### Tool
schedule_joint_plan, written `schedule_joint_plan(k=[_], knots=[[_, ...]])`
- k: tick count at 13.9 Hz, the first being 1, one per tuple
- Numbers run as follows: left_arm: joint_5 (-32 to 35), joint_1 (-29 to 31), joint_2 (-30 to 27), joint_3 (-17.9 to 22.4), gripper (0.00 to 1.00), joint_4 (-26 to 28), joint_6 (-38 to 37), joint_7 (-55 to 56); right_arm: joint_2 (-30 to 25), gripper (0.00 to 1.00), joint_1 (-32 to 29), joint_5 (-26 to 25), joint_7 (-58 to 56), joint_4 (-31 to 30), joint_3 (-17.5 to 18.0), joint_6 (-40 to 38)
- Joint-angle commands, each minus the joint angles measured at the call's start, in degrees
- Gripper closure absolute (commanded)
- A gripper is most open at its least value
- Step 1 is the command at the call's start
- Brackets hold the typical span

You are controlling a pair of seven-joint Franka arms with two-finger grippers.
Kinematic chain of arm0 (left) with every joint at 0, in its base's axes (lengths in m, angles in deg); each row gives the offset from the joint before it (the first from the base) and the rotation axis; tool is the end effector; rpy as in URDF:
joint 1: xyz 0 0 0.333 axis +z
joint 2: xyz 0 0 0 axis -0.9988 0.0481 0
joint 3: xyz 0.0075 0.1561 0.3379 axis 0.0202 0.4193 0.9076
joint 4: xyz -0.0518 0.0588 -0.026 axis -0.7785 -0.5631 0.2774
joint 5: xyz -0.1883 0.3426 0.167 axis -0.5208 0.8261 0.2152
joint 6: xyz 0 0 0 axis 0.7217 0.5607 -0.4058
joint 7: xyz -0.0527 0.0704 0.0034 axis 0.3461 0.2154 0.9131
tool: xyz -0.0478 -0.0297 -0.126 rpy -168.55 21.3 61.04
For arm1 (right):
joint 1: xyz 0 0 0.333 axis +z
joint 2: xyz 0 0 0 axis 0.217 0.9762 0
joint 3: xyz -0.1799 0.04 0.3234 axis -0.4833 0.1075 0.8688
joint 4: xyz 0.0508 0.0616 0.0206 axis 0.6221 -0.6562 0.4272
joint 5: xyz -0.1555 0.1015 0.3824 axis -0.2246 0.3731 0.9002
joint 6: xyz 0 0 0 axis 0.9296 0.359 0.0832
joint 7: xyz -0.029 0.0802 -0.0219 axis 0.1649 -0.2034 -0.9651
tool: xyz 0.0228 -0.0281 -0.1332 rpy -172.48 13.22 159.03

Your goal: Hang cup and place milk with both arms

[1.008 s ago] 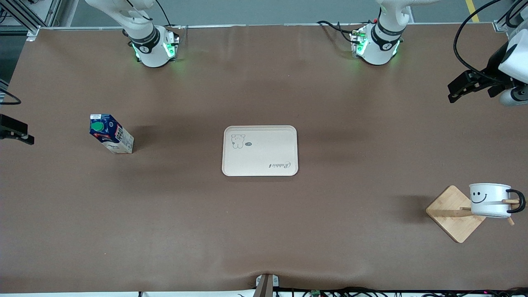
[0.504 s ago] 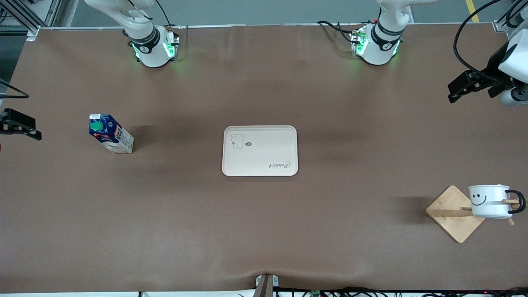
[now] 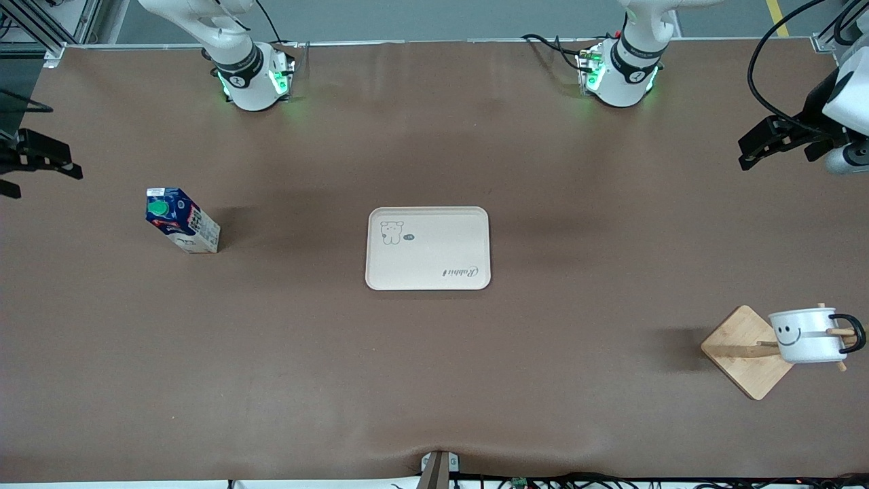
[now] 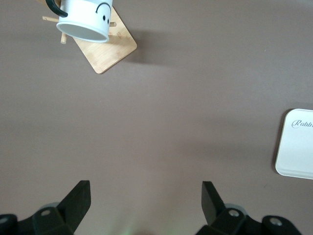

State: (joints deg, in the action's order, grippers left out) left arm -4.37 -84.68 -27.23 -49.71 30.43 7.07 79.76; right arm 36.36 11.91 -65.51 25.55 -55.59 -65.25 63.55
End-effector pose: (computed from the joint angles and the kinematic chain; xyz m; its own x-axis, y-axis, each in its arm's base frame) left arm 0.5628 -0.0497 0.6823 0.9949 0.1006 0.0124 0.1012 -0.9925 -0.0690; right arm 0.5929 -0.0544 0.6707 0.9492 0.2832 -0.1369 0.2735 -0.9580 -0.0856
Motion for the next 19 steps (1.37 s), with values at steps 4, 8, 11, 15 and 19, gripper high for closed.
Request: schedule_joint_plan(k=[4, 8, 11, 15, 19], knots=[[0.0, 0.3, 0.4, 0.0, 0.00, -1.1, 0.1, -0.8, -7.5, 0.00, -0.7, -0.8, 9.3, -7.0, 0.5, -0.8], [-0.1, 0.2, 0.7, 0.0, 0.00, -1.5, 0.1, -0.8, -5.5, 0.00, -0.9, -0.2, 9.4, -1.7, 0.6, -0.4], [0.0, 0.2, 0.7, 0.0, 0.00, -1.5, 0.1, -0.8, -5.5, 0.00, 0.8, -0.1, 9.3, -2.2, 0.8, -0.4], [-0.1, 0.2, 0.6, 0.0, 0.00, -1.4, 0.0, -0.8, -5.5, 0.00, 0.5, -0.1, 9.2, -2.2, 0.6, -0.4], [-0.1, 0.2, 0.5, 0.0, 0.00, -1.5, -0.2, -0.8, -6.0, 0.00, 0.5, -0.1, 9.2, -3.8, 0.7, 0.6]])
